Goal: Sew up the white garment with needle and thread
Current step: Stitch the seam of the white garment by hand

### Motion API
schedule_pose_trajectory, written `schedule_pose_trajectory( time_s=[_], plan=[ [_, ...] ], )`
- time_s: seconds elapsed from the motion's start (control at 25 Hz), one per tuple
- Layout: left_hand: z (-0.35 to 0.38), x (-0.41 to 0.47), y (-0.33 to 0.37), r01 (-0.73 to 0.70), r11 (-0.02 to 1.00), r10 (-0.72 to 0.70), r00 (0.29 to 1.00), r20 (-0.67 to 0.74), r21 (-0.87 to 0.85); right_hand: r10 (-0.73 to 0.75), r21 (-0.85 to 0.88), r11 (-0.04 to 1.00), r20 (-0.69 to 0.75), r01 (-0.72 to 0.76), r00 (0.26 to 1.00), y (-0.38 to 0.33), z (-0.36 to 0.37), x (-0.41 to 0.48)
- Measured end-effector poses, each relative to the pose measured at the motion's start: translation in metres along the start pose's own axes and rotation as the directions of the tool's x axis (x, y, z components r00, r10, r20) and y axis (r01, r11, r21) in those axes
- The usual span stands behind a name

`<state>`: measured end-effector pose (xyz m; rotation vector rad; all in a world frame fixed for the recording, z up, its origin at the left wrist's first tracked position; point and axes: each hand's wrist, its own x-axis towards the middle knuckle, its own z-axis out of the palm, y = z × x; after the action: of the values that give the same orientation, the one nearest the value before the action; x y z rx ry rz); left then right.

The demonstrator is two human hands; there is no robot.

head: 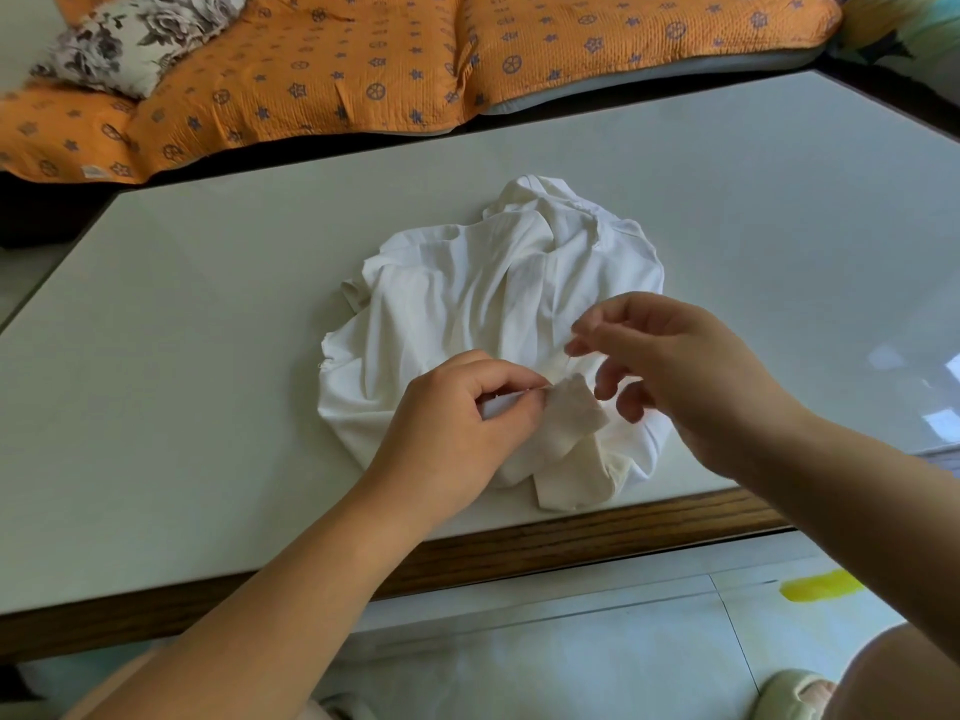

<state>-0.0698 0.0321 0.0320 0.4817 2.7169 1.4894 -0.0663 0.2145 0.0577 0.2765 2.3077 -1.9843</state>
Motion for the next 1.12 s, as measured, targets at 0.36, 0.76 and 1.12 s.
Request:
schedule_pose_trajectory(
  time_s=[0.36, 0.76, 1.12],
  plan=[
    [-0.004, 0.0, 0.002, 0.074, 0.995, -0.069, 0.994, 0.085, -0.062, -0.054, 0.562, 0.827, 0.089, -0.006, 0.995, -0.014, -0.01, 0.013],
    [-0.005, 0.0, 0.002, 0.159, 0.983, -0.145, 0.979, 0.145, -0.09, -0.356, 0.201, 0.906, -0.118, 0.373, 0.927, -0.01, -0.016, 0.019],
    [-0.011, 0.0, 0.003, 0.211, 0.968, -0.185, 0.966, 0.182, -0.136, -0.493, -0.13, 0.87, -0.184, 0.476, 0.85, -0.005, -0.022, 0.025]
  ],
)
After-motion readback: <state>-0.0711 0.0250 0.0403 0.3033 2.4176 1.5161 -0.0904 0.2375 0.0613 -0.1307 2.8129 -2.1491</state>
